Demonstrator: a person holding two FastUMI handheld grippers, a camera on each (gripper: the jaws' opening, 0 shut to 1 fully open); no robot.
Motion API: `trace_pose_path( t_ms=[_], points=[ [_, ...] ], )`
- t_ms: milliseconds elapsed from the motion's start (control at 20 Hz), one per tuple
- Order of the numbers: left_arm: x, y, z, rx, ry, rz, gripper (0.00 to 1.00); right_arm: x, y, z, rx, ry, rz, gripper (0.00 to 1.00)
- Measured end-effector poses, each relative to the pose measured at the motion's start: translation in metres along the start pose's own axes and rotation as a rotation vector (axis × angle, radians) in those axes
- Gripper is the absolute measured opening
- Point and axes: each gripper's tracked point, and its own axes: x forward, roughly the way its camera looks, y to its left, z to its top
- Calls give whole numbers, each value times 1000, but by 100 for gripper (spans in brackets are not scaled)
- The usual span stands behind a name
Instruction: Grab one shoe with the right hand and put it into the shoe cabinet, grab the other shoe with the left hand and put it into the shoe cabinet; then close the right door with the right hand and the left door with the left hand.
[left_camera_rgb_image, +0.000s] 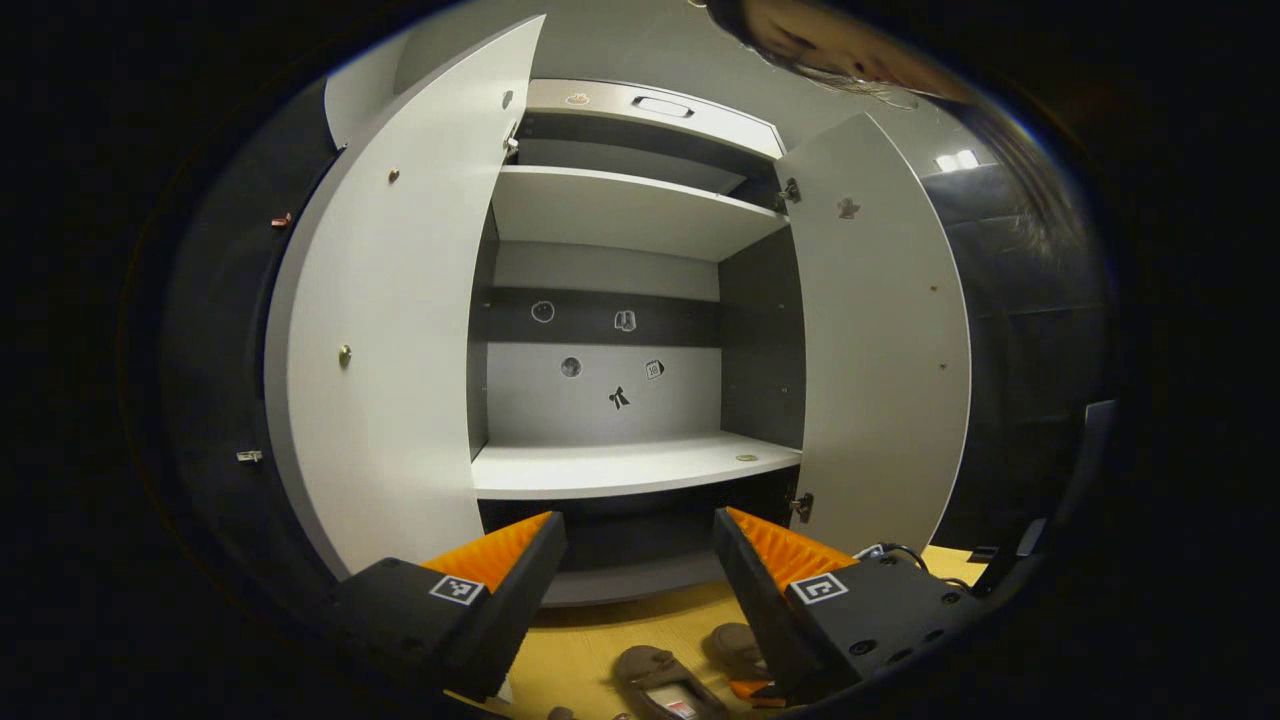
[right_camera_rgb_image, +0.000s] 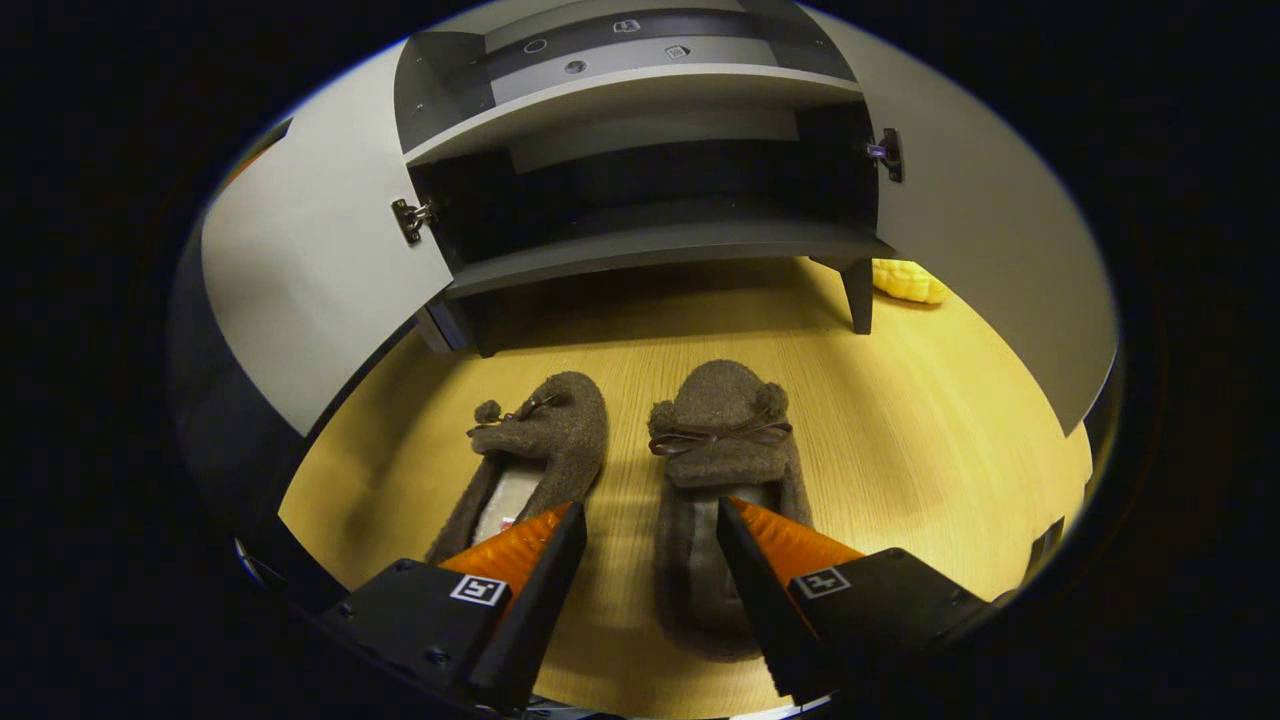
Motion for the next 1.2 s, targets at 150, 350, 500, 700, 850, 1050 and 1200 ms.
trace_pose_path(
  t_ms=[150,350,500,700,850,1050,1200],
  points=[
    [0,-3,-10,-21,20,-8,95,18,-2,1,-20,-5,-17,81],
    [1,-4,-20,-19,46,-14,95,45,-17,11,-45,-25,-68,60],
    [2,-8,-22,-44,49,-23,95,57,-27,15,-37,-16,-72,44],
    [4,-13,-23,-55,54,-27,95,56,-26,18,-72,-26,-93,7],
    [4,-16,-21,-51,52,-27,95,55,-16,17,-96,-9,-32,7],
    [-3,-21,-15,-68,52,-23,95,20,-7,56,-140,-85,-2,7],
    [-11,-21,-5,-60,41,-10,95,-23,0,119,-185,-200,12,7]
  ],
)
